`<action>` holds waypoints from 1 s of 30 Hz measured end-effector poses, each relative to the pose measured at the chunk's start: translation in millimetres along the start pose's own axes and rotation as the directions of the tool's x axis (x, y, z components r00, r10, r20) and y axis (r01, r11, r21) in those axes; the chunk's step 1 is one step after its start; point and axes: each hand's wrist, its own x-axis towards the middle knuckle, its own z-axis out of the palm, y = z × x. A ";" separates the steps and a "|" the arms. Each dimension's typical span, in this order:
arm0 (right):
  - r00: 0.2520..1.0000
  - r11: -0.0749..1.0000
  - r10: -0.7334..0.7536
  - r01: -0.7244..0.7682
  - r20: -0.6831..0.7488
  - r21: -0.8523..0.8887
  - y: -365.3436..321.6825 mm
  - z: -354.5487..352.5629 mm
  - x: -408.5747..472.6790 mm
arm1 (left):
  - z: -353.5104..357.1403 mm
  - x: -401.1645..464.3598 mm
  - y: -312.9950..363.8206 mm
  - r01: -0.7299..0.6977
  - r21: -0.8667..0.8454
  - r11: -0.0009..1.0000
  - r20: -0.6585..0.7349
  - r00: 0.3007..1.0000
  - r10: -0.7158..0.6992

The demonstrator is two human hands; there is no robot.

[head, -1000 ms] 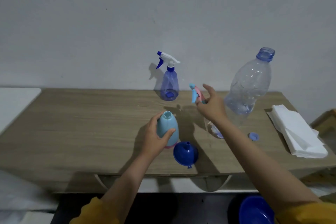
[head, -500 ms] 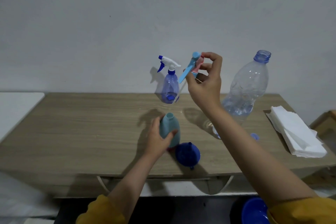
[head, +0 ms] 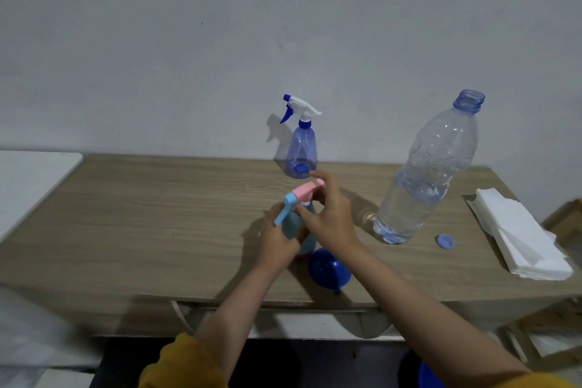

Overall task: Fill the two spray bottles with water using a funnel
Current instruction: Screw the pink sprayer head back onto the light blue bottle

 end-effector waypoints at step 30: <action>0.965 0.937 0.253 -0.263 0.074 0.228 -2.1 -2.1 7.1 | 7.4 2.6 -9.2 -0.067 -0.055 0.996 -0.010 0.998 0.066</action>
